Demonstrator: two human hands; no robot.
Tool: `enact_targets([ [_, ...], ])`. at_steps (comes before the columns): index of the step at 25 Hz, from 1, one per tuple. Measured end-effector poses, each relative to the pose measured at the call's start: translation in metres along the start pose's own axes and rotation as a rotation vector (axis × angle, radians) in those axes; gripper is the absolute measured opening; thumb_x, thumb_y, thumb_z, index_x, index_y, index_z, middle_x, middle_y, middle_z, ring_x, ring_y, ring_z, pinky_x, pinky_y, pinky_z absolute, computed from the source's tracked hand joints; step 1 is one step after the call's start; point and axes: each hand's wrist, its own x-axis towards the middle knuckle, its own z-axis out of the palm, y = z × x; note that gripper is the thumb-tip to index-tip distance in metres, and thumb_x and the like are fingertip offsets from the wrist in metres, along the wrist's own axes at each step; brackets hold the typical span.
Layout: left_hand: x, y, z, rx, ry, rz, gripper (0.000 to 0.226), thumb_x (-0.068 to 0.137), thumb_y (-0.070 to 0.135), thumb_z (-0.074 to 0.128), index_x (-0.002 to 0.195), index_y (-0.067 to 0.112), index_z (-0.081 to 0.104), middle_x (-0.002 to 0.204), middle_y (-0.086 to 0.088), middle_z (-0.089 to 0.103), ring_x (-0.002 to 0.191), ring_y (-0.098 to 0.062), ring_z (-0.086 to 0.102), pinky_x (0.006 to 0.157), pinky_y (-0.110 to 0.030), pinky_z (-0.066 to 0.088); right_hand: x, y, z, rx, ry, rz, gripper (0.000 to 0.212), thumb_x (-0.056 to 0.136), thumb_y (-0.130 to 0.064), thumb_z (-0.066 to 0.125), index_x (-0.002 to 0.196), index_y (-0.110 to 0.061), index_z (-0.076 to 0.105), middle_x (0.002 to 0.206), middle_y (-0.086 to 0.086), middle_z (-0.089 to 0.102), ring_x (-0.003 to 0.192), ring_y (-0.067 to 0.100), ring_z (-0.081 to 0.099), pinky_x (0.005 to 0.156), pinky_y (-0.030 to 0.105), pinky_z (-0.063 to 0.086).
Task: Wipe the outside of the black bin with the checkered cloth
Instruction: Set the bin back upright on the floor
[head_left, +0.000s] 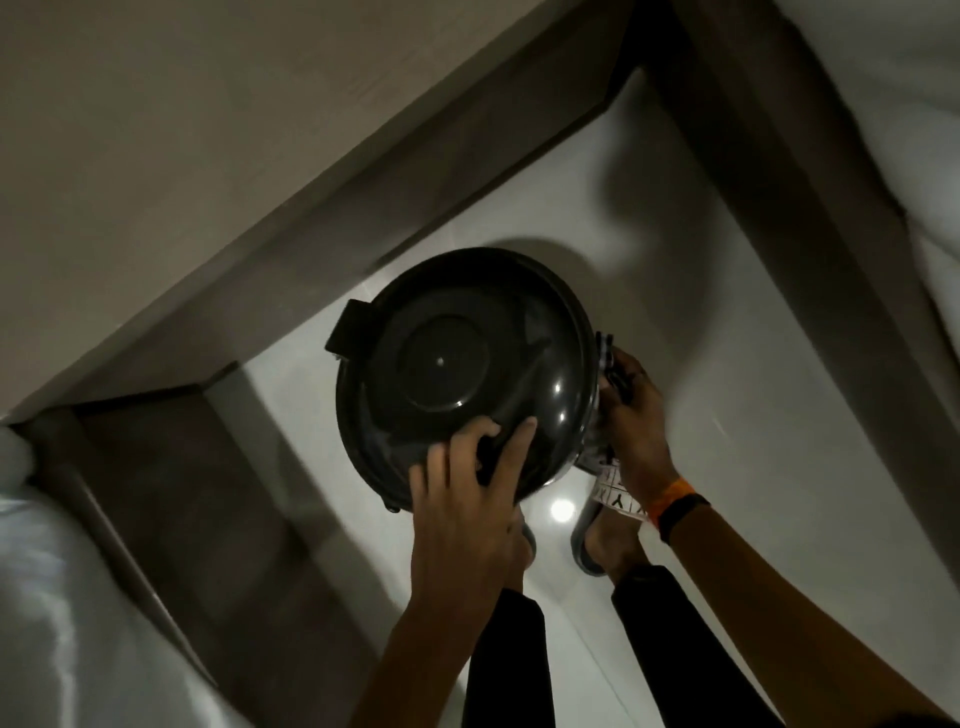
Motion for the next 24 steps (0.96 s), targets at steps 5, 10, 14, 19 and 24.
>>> enact_targets([
  [5,-0.013,-0.022,0.031,0.143,-0.045,0.015,0.116,0.058,0.06,0.084,0.155,0.052,0.021,0.166,-0.007,0.025,0.152,-0.044,0.023,0.11,-0.079,0.018,-0.02,-0.013,-0.019,-0.166,0.004,-0.115,0.036,0.105,0.002,0.049,0.138,-0.009,0.061,0.133,0.01,0.067,0.12,0.019,0.066,0.11,0.049,0.054],
  [10,-0.026,-0.04,0.06,0.233,0.05,0.14,0.095,0.077,0.071,0.068,0.155,0.052,0.018,0.166,-0.007,0.024,0.153,-0.045,0.023,0.11,-0.084,0.013,-0.032,-0.045,-0.021,-0.24,0.092,-0.392,0.037,0.105,-0.002,0.052,0.139,-0.015,0.061,0.137,0.007,0.066,0.126,0.019,0.065,0.113,0.049,0.052],
  [14,-0.017,-0.061,0.07,0.25,0.014,0.2,0.094,0.08,0.062,0.069,0.157,0.049,0.017,0.169,-0.01,0.01,0.155,-0.044,0.012,0.112,-0.083,0.008,-0.039,-0.074,-0.001,-0.558,-0.031,-0.725,0.039,0.105,-0.022,0.047,0.14,-0.019,0.061,0.145,0.008,0.061,0.133,0.013,0.054,0.116,0.022,0.04],
  [19,0.027,-0.069,0.04,0.152,-0.062,0.091,0.108,0.069,0.072,0.075,0.157,0.038,0.021,0.167,-0.015,0.026,0.154,-0.044,0.021,0.108,-0.081,0.024,-0.04,-0.106,0.051,-0.91,-0.28,-0.823,0.055,0.1,-0.027,0.028,0.14,-0.012,0.062,0.144,0.013,0.063,0.131,0.032,0.057,0.11,0.051,0.047],
  [24,0.117,-0.104,-0.043,0.026,0.275,-0.104,0.076,0.096,0.063,0.042,0.156,0.018,0.032,0.166,-0.017,0.025,0.156,-0.037,0.015,0.122,-0.068,0.011,-0.02,-0.172,0.092,-0.869,-0.162,-0.919,0.051,0.096,0.0,0.054,0.144,-0.018,0.057,0.139,0.008,0.066,0.123,0.032,0.058,0.103,0.043,0.04],
])
